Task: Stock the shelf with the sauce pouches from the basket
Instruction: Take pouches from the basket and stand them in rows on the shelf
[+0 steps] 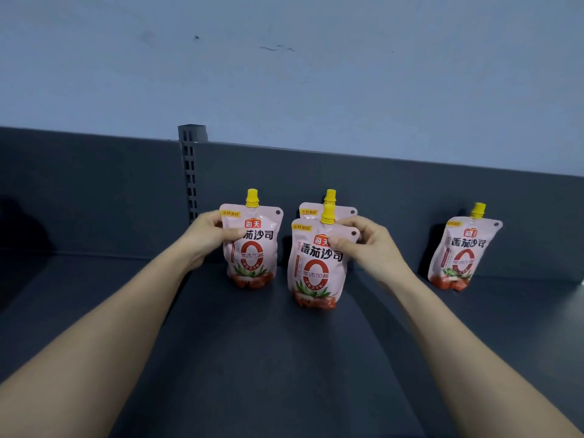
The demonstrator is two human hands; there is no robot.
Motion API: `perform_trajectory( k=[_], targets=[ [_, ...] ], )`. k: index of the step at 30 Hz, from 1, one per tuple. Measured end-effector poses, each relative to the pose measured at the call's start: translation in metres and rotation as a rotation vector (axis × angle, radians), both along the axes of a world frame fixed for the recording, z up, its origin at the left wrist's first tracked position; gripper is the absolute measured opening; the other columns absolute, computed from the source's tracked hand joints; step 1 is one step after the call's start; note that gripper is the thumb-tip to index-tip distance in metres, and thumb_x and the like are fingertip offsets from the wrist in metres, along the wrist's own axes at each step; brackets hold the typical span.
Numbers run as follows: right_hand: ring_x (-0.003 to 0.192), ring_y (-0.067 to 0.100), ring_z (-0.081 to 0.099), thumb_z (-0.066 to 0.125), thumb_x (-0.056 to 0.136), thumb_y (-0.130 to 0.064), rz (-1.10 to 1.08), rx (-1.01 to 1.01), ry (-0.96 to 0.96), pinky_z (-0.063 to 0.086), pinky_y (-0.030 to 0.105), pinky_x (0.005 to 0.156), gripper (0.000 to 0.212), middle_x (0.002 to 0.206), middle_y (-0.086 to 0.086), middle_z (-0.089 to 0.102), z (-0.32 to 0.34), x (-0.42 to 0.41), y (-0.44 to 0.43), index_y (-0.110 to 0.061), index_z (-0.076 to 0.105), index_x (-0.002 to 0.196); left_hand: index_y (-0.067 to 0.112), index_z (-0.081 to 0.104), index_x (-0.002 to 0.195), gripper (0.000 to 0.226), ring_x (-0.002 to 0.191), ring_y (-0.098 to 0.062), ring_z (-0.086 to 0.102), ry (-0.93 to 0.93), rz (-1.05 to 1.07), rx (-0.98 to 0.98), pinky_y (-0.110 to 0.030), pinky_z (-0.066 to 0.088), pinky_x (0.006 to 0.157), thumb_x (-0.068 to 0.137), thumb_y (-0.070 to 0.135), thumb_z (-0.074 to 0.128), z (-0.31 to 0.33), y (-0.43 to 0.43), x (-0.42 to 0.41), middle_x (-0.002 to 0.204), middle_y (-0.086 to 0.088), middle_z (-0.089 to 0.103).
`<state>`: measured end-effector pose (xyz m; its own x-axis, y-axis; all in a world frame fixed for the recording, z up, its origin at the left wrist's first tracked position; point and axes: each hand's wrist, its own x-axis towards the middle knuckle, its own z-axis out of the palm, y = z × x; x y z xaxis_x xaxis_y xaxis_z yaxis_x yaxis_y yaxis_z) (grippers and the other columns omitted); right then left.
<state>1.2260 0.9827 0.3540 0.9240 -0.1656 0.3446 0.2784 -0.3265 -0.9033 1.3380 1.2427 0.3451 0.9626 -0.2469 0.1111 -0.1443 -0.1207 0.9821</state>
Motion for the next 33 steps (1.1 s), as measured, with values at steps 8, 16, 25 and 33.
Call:
perform_trajectory(
  k=[8, 16, 25, 33],
  targets=[
    [0.066, 0.005, 0.07, 0.072, 0.081, 0.0, -0.063, -0.043, -0.005, 0.054, 0.019, 0.06, 0.009, 0.079, -0.001, 0.074, -0.003, 0.007, -0.006, -0.002, 0.068, 0.089, 0.015, 0.068, 0.083, 0.019, 0.068, -0.01, 0.067, -0.037, 0.107, -0.05, -0.02, 0.052, 0.053, 0.083, -0.004, 0.067, 0.0, -0.01, 0.002, 0.08, 0.0, 0.069],
    [0.065, 0.004, 0.07, 0.07, 0.081, 0.004, -0.044, 0.004, 0.007, 0.052, 0.016, 0.058, 0.012, 0.071, -0.008, 0.074, -0.002, 0.013, -0.011, -0.007, 0.067, 0.084, 0.016, 0.065, 0.083, 0.018, 0.069, -0.012, 0.063, -0.024, 0.104, -0.021, -0.014, 0.047, 0.043, 0.085, -0.003, 0.064, 0.005, -0.014, 0.007, 0.08, 0.0, 0.067],
    [0.066, 0.003, 0.07, 0.069, 0.083, 0.001, -0.07, -0.025, 0.014, 0.053, 0.016, 0.057, 0.008, 0.075, -0.008, 0.073, -0.003, 0.012, -0.012, -0.005, 0.064, 0.086, 0.011, 0.065, 0.091, 0.017, 0.071, -0.013, 0.064, -0.001, 0.086, -0.007, -0.015, 0.048, 0.045, 0.086, -0.004, 0.062, 0.008, -0.014, 0.008, 0.082, -0.001, 0.067],
    [0.077, 0.0, 0.065, 0.077, 0.078, -0.006, -0.14, -0.117, -0.023, 0.05, 0.014, 0.064, 0.031, 0.097, -0.007, 0.069, -0.001, 0.005, -0.009, -0.021, 0.063, 0.102, 0.011, 0.066, 0.101, 0.021, 0.079, -0.012, 0.065, -0.03, 0.11, 0.063, -0.022, 0.05, 0.061, 0.084, -0.003, 0.065, 0.011, -0.012, 0.005, 0.085, 0.002, 0.068]
  ],
)
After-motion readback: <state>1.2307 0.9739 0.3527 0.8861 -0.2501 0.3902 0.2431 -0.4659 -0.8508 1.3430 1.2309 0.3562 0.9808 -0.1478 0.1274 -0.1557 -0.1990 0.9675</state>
